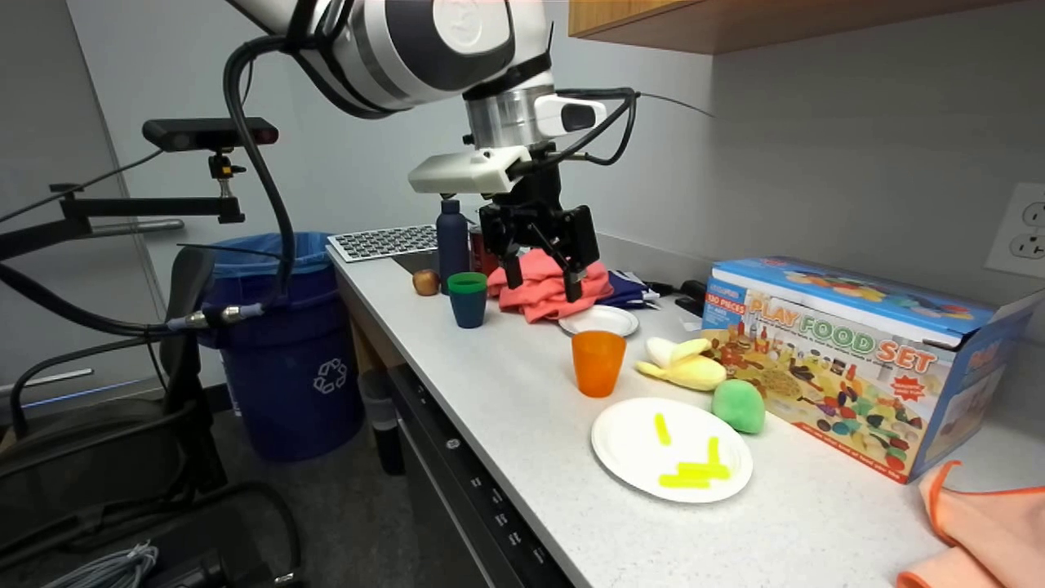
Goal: Pour the chips from the orange cup onto the white plate
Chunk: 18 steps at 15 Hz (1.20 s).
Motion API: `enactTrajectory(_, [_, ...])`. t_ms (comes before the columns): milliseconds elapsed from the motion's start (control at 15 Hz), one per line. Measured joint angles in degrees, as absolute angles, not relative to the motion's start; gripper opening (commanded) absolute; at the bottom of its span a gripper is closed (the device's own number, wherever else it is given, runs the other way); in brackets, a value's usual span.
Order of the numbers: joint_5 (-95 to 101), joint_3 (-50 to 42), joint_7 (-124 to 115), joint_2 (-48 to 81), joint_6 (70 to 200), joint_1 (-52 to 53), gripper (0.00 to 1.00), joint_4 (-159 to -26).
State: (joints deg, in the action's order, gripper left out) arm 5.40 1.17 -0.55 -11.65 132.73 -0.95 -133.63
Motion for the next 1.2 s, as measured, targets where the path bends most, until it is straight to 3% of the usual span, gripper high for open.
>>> enactTrajectory(667, [5.2, 1.2, -0.5, -11.4, 133.6, -1.0, 1.0, -133.7])
enactTrajectory(1200, [-2.1, 0.7, 0.0, -2.9, 138.1, -0.9, 1.0, -128.5])
